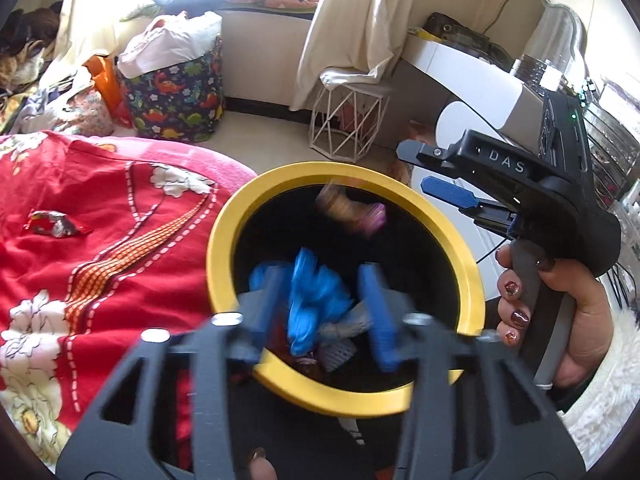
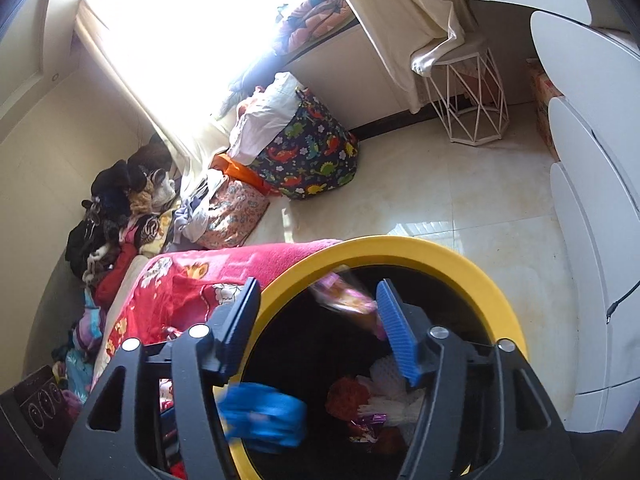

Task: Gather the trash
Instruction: 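Move both open tools back from the bin toward the bed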

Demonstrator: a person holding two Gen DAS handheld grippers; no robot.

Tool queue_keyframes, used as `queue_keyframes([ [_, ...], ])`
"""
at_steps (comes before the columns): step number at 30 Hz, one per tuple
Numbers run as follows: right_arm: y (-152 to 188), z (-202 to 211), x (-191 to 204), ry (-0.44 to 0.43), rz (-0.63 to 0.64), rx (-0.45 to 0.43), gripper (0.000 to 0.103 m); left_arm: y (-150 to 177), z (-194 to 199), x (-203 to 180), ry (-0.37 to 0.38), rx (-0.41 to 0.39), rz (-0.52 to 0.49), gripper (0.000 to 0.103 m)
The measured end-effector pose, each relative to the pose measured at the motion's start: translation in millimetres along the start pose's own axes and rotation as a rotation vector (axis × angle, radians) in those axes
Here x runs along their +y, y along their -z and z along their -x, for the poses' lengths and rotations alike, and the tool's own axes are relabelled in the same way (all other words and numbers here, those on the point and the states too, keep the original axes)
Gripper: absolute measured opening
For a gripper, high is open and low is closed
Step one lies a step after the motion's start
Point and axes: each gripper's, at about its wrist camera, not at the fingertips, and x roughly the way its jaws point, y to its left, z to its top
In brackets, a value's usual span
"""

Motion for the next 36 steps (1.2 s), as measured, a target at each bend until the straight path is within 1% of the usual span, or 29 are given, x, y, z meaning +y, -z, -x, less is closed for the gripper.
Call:
queue_keyframes([
  [1,0,1,-1,0.003,-0.002,-0.004,0.064,0,0,0,0.002,-0.005,0.000,0.051],
  [2,0,2,-1,0.008,0.002,-0.008,0.066,0,1,0,-0.001,-0.011,-0.001,0.062],
  [3,0,2,0,0.011,0.005,-0.012,0.068,0,2,1,-0.007,-0.020,0.001,0.069],
  [4,1,3,2,0.012,0.012,-0.016,0.069,0,4,2,-0.012,-0.030,0.003,0.080],
  [5,1,3,2,0.012,0.019,-0.020,0.071,-1,6,6,-0.023,-0.045,0.005,0.082],
  [6,1,4,4,0.011,0.030,-0.025,0.073,-1,8,7,-0.035,-0.053,0.006,0.082],
  [8,2,4,9,0.005,0.053,-0.032,0.074,-3,13,13,-0.064,-0.071,0.010,0.088],
  [12,5,2,24,-0.011,0.106,-0.034,0.077,-5,24,28,-0.110,-0.106,0.039,0.089],
  [16,8,-1,37,-0.027,0.147,-0.025,0.077,-7,37,44,-0.144,-0.141,0.070,0.092],
  [21,15,-6,58,-0.051,0.192,-0.006,0.077,-11,53,62,-0.193,-0.187,0.096,0.092],
  [27,22,-15,86,-0.083,0.253,0.020,0.078,-14,69,86,-0.250,-0.224,0.124,0.092],
  [36,38,-36,138,-0.135,0.369,0.071,0.078,-12,91,128,-0.331,-0.264,0.180,0.092],
])
